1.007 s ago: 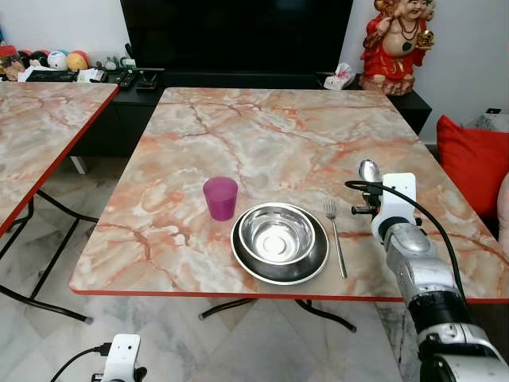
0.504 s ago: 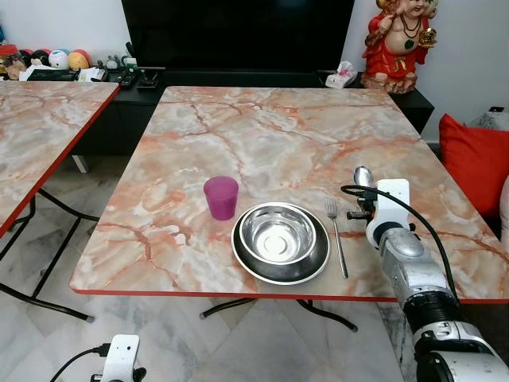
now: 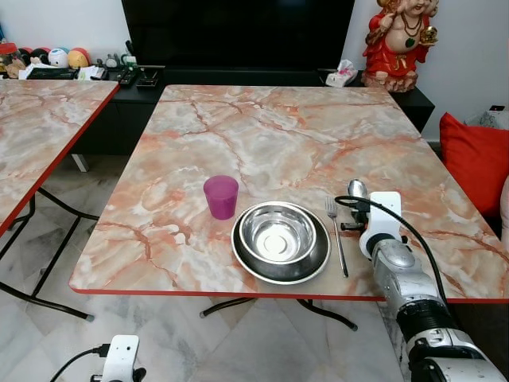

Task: Setting the table

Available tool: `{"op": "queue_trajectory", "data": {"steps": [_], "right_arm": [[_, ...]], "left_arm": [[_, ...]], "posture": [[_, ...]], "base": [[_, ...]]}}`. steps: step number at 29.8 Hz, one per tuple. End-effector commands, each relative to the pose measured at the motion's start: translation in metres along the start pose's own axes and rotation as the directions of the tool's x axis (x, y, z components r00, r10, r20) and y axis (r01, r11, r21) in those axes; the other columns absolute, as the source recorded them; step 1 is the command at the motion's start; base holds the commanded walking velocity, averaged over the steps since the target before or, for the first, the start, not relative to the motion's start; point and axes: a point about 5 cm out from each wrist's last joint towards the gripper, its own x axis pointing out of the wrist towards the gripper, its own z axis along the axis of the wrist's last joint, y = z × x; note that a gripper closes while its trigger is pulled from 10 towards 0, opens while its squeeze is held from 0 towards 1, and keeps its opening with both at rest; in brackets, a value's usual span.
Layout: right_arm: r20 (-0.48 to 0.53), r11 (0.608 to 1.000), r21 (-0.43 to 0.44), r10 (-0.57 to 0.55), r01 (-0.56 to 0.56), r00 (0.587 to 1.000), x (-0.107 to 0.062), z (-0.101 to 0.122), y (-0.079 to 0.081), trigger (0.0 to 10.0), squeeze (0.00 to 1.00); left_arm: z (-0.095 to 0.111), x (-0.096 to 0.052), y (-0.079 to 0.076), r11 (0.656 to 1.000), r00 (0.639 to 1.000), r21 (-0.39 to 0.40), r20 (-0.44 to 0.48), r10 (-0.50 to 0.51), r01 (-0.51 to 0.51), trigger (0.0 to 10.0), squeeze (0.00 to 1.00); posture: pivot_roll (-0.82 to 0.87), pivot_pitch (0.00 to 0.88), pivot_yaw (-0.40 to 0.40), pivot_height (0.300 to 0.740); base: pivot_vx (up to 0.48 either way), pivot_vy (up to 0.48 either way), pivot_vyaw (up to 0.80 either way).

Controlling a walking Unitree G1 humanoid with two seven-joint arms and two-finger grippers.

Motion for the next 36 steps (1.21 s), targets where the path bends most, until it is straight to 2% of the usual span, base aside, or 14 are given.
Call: {"op": "queue_trajectory", "data": {"steps": [1, 36], "right_arm": [[0.016, 1.000, -0.011, 0.003, -0.003, 1.000, 0.001, 0.004, 0.003, 10.0, 0.00], [-0.033, 1.000, 0.005, -0.026, 0.026, 0.999, 0.002, -0.012, 0.003, 10.0, 0.00]], "left_arm": [[-0.002, 0.000, -0.005, 1.000, 1.000, -0.006, -0.018, -0.005, 0.005, 10.0, 0.00], [0.003, 0.002, -0.010, 1.000, 1.000, 0.002, 0.000, -0.009, 0.009, 10.0, 0.00]], "posture": [[0.08, 0.012, -0.013, 0.740], [0.10, 0.017, -0.016, 0.740]], "base": [[0.000, 0.000, 0.00], [0.000, 0.000, 0.00]]}}
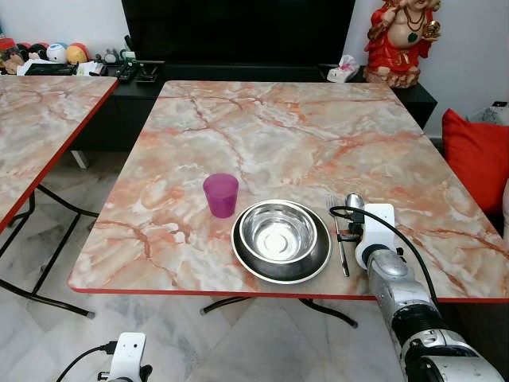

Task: Setting the table

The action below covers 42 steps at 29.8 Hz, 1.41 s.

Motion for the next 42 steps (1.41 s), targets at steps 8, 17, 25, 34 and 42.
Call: {"op": "queue_trajectory", "data": {"steps": [8, 17, 25, 34, 42], "right_arm": [[0.009, 1.000, 0.008, -0.001, 0.001, 1.000, 0.0016, 0.0040, 0.0001, 10.0, 0.00], [0.003, 1.000, 0.004, 0.007, -0.007, 1.000, 0.0019, 0.0033, 0.0009, 10.0, 0.00], [0.001, 1.000, 0.006, 0.014, -0.014, 1.000, 0.0019, 0.0024, 0.0023, 10.0, 0.00], [0.000, 1.000, 0.004, 0.017, -0.017, 1.000, 0.0018, 0.0019, 0.0028, 10.0, 0.01], [-0.002, 1.000, 0.003, 0.017, -0.017, 1.000, 0.0018, 0.0013, 0.0033, 10.0, 0.31]], "left_arm": [[-0.0001, 0.0006, -0.0033, 1.000, 1.000, 0.003, -0.009, -0.003, 0.003, 10.0, 0.00], [-0.0001, 0.0004, -0.0017, 1.000, 1.000, 0.005, -0.009, -0.004, 0.004, 10.0, 0.00], [0.0002, 0.0004, -0.0017, 1.000, 1.000, 0.005, -0.008, -0.004, 0.004, 10.0, 0.00], [0.0004, 0.0003, -0.0005, 1.000, 1.000, 0.006, -0.006, -0.004, 0.004, 10.0, 0.00], [0.0010, 0.0003, -0.0005, 1.000, 1.000, 0.007, -0.003, -0.004, 0.004, 10.0, 0.00]], "posture": [[0.10, 0.017, -0.016, 0.740], [0.10, 0.017, -0.016, 0.740], [0.10, 0.017, -0.017, 0.740], [0.10, 0.018, -0.017, 0.740], [0.10, 0.018, -0.016, 0.740]], "base": [[0.000, 0.000, 0.00], [0.000, 0.000, 0.00], [0.000, 0.000, 0.00], [0.000, 0.000, 0.00], [0.000, 0.000, 0.00]]}}
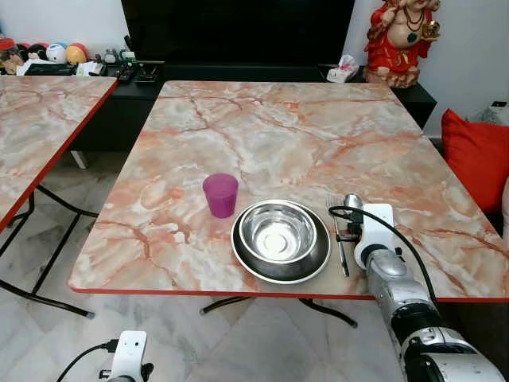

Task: Setting the table

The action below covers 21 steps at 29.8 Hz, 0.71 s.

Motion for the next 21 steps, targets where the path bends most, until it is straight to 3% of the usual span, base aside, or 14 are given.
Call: {"op": "queue_trajectory", "data": {"steps": [1, 5, 13, 14, 18, 21], "right_arm": [[0.001, 1.000, 0.003, 0.004, -0.004, 1.000, 0.0011, 0.0026, 0.0019, 10.0, 0.29], [-0.001, 1.000, 0.000, 0.001, -0.001, 1.000, 0.0010, 0.0019, 0.0017, 10.0, 0.25], [-0.003, 1.000, 0.002, 0.008, -0.008, 1.000, 0.0010, 0.0012, 0.0026, 10.0, 0.31], [-0.003, 1.000, 0.001, 0.007, -0.007, 1.000, 0.0010, 0.0011, 0.0028, 10.0, 0.56], [-0.005, 1.000, -0.002, 0.006, -0.006, 1.000, 0.0011, 0.0008, 0.0034, 10.0, 0.49], [-0.006, 1.000, -0.001, 0.006, -0.006, 1.000, 0.0011, 0.0005, 0.0035, 10.0, 0.51]], "left_arm": [[0.0005, 0.0001, 0.0006, 1.000, 1.000, 0.007, -0.005, -0.002, 0.002, 10.0, 0.00], [0.0018, 0.0006, -0.0012, 1.000, 1.000, 0.011, -0.003, -0.006, 0.006, 10.0, 0.00], [0.0019, 0.0006, -0.0013, 1.000, 1.000, 0.010, -0.002, -0.004, 0.004, 10.0, 0.00], [0.0019, 0.0006, -0.0013, 1.000, 1.000, 0.010, -0.003, -0.004, 0.004, 10.0, 0.00], [0.0019, 0.0006, -0.0014, 1.000, 1.000, 0.011, -0.003, -0.004, 0.004, 10.0, 0.00], [0.0020, 0.0007, -0.0013, 1.000, 1.000, 0.011, -0.002, -0.003, 0.003, 10.0, 0.00]], "posture": [[0.10, 0.018, -0.016, 0.740], [0.10, 0.017, -0.016, 0.740], [0.10, 0.016, -0.017, 0.740], [0.10, 0.016, -0.017, 0.740], [0.10, 0.017, -0.017, 0.740], [0.10, 0.017, -0.017, 0.740]], "base": [[0.000, 0.000, 0.00], [0.000, 0.000, 0.00], [0.000, 0.000, 0.00], [0.000, 0.000, 0.00], [0.000, 0.000, 0.00], [0.000, 0.000, 0.00]]}}
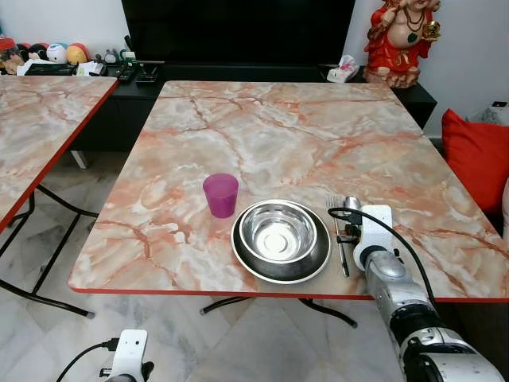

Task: Setting the table

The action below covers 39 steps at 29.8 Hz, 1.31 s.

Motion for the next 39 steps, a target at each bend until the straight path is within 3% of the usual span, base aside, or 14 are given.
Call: {"op": "queue_trajectory", "data": {"steps": [1, 4, 5, 6, 7, 21, 33, 35, 37, 39], "right_arm": [[0.001, 1.000, -0.001, 0.004, -0.004, 1.000, 0.001, 0.003, 0.002, 10.0, 0.51], [0.001, 1.000, -0.004, 0.000, 0.000, 1.000, 0.001, 0.003, 0.001, 10.0, 0.49], [0.001, 1.000, -0.005, -0.002, 0.002, 1.000, 0.001, 0.003, 0.001, 10.0, 0.35], [0.001, 1.000, -0.005, -0.003, 0.003, 1.000, 0.001, 0.003, 0.001, 10.0, 0.35], [0.002, 1.000, -0.006, -0.005, 0.005, 1.000, 0.001, 0.003, 0.001, 10.0, 0.00], [0.021, 0.999, -0.027, -0.028, 0.029, 0.999, 0.001, 0.006, -0.001, 10.0, 0.00], [0.187, 0.998, -0.007, -0.067, 0.069, 0.980, -0.002, 0.032, -0.007, 10.0, 0.00], [0.226, 0.997, 0.002, -0.075, 0.076, 0.971, -0.004, 0.037, -0.007, 10.0, 0.00], [0.336, 0.996, 0.027, -0.094, 0.091, 0.937, -0.009, 0.049, -0.008, 10.0, 0.00], [0.363, 0.995, 0.034, -0.101, 0.095, 0.926, -0.011, 0.051, -0.008, 10.0, 0.00]], "left_arm": [[0.000, 0.000, -0.001, 1.000, 1.000, 0.007, -0.006, -0.002, 0.002, 10.0, 0.00], [0.001, 0.000, -0.001, 1.000, 1.000, 0.008, -0.005, -0.002, 0.002, 10.0, 0.00], [0.001, 0.000, -0.001, 1.000, 1.000, 0.008, -0.005, -0.002, 0.002, 10.0, 0.00], [0.001, 0.000, -0.001, 1.000, 1.000, 0.007, -0.005, -0.002, 0.002, 10.0, 0.00], [0.001, 0.000, -0.001, 1.000, 1.000, 0.008, -0.005, -0.002, 0.002, 10.0, 0.00], [0.000, 0.000, -0.001, 1.000, 1.000, 0.015, -0.004, -0.005, 0.005, 10.0, 0.00], [0.000, 0.000, -0.003, 0.999, 1.000, 0.039, -0.008, -0.015, 0.016, 10.0, 0.00], [-0.001, 0.000, -0.003, 0.999, 1.000, 0.039, -0.007, -0.015, 0.015, 10.0, 0.00], [-0.001, 0.000, -0.001, 0.999, 1.000, 0.032, -0.004, -0.007, 0.008, 10.0, 0.00], [-0.001, 0.000, -0.001, 1.000, 1.000, 0.031, -0.003, -0.006, 0.006, 10.0, 0.00]], "posture": [[0.10, 0.017, -0.017, 0.740], [0.10, 0.017, -0.017, 0.740], [0.10, 0.017, -0.017, 0.740], [0.10, 0.017, -0.017, 0.740], [0.10, 0.017, -0.017, 0.740], [0.10, 0.017, -0.017, 0.740], [0.09, 0.016, -0.017, 0.740], [0.10, 0.017, -0.017, 0.740], [0.09, 0.014, -0.020, 0.740], [0.09, 0.014, -0.020, 0.740]], "base": [[0.000, 0.000, 0.00], [0.000, 0.000, 0.00], [0.000, 0.000, 0.00], [0.000, 0.000, 0.00], [0.000, 0.000, 0.00], [0.000, 0.000, 0.00], [0.000, 0.000, 0.00], [0.000, 0.000, 0.00], [0.000, 0.000, 0.00], [0.000, 0.000, 0.00]]}}
